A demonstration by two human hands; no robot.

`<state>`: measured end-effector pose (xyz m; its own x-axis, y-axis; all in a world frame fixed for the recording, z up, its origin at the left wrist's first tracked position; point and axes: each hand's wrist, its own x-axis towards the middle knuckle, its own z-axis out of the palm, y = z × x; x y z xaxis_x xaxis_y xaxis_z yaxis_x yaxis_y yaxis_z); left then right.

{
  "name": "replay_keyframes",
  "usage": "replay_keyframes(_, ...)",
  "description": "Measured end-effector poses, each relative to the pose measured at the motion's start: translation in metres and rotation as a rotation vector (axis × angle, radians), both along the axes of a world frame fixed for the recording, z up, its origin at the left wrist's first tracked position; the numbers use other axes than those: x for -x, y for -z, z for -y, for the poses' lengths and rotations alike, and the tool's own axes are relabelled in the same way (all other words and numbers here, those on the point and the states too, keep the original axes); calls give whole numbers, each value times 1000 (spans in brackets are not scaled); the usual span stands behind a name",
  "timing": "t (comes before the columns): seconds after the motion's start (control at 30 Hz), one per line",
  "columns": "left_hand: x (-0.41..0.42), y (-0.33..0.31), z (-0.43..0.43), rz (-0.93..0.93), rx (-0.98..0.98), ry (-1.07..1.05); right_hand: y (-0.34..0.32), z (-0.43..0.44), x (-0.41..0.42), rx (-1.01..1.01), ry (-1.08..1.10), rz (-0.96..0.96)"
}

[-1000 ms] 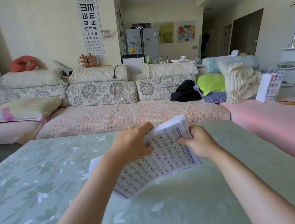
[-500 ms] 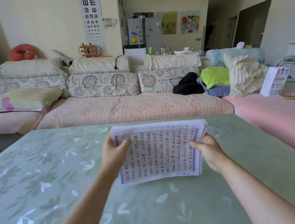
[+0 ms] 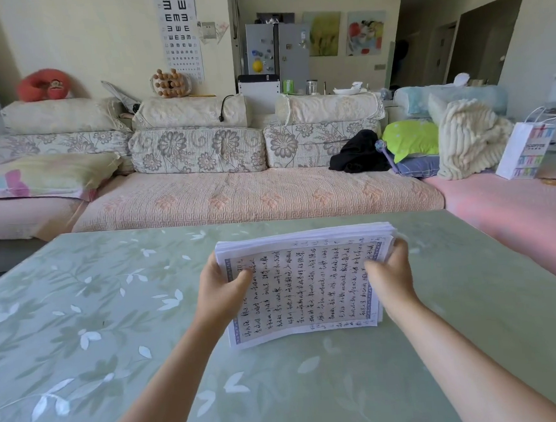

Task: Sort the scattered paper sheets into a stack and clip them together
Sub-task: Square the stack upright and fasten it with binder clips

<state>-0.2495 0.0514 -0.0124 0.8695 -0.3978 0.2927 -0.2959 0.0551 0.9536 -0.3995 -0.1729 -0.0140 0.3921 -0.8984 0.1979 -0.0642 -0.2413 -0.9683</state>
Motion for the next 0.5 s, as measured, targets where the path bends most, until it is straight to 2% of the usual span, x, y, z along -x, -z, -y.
replay_keyframes(0.03, 0, 0, -1, 6, -2, 10, -4, -5, -1, 157, 118, -1)
replay_keyframes(0.1, 1, 0, -1, 9, 2, 16, -14, -16, -3, 649, 309, 7)
replay_keyframes(0.13, 2, 0, -1, 8, 2, 11, -23, -23, -5, 871, 305, 32)
replay_keyframes(0.2, 5, -2, -2, 12, 4, 7, -48, -49, -14, 1150, 111, 5)
replay_keyframes(0.27, 5, -2, -2, 24, 17, 14, -60, -75, -30, 1266, -124, -175)
replay_keyframes(0.33, 4, -1, -3, 59, 25, 20, -60, -94, -47, 1311, -263, -418)
replay_keyframes(0.43, 3, 1, -5, 94, 29, 40, -60, -104, -68, 1319, -310, -643)
replay_keyframes(0.5, 3, 2, -5, 97, 23, 55, -62, -103, -74, 1302, -287, -643)
